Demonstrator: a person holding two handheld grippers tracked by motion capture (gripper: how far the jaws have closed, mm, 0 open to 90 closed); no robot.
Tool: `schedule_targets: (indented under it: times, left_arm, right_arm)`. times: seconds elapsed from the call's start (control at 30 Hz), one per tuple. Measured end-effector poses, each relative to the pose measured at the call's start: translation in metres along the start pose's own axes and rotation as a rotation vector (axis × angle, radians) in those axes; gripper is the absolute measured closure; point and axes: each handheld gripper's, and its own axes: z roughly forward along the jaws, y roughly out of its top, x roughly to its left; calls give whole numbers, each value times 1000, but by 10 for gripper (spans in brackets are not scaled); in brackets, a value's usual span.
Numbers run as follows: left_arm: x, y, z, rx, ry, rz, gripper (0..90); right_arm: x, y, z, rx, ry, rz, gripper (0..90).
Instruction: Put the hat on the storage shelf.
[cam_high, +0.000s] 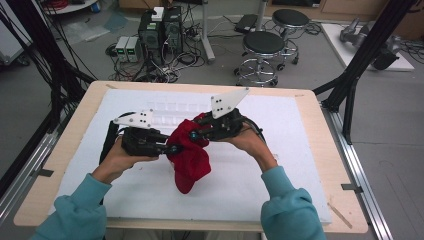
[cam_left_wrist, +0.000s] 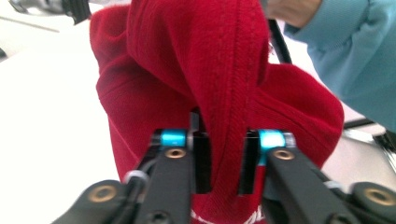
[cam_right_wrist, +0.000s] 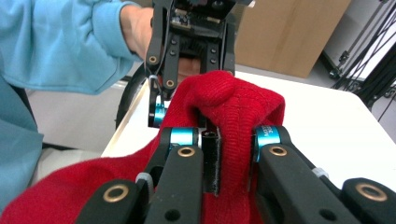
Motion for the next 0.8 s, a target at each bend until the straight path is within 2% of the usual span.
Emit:
schedule_targets:
  times: [0.1,0.23,0.27,0.3,0.33,0.37,0.4,0.43,0.53,0.6,0.8]
  left_arm:
    - [-1,1,-1,2,5,0,843]
    - [-1,0,-3,8,10,7,841]
    - [-1,0,-4,9,20,4,842]
    - [-1,0,-5,9,24,-1,842]
    - [0,0,-6,11,23,2,842]
    - [0,-1,-7,13,31,-5,841]
    - [0,-1,-8,20,26,0,842]
    - [-1,-1,-8,24,30,7,842]
    - [-2,-1,-9,30,32,15,842]
    - [-2,-1,-9,23,34,9,842]
    - [-1,-1,-14,13,62,5,842]
  right_arm:
    - [0,0,0,-2,-1,-5,835]
    - [1,0,0,0,-21,-9,744]
    - [2,0,-1,-2,-36,-12,671]
    - [2,-1,-2,-10,-65,3,493]
    - [2,-1,-2,-10,-65,3,493]
    - [3,-1,-3,-13,-87,6,381]
    - [4,-1,-5,-11,-148,12,246]
    - [5,-1,-7,-4,-189,22,196]
    - [4,-3,-10,21,-228,30,114]
    - [4,-3,-10,29,-226,30,114]
    - [5,-2,-13,2,-229,56,114]
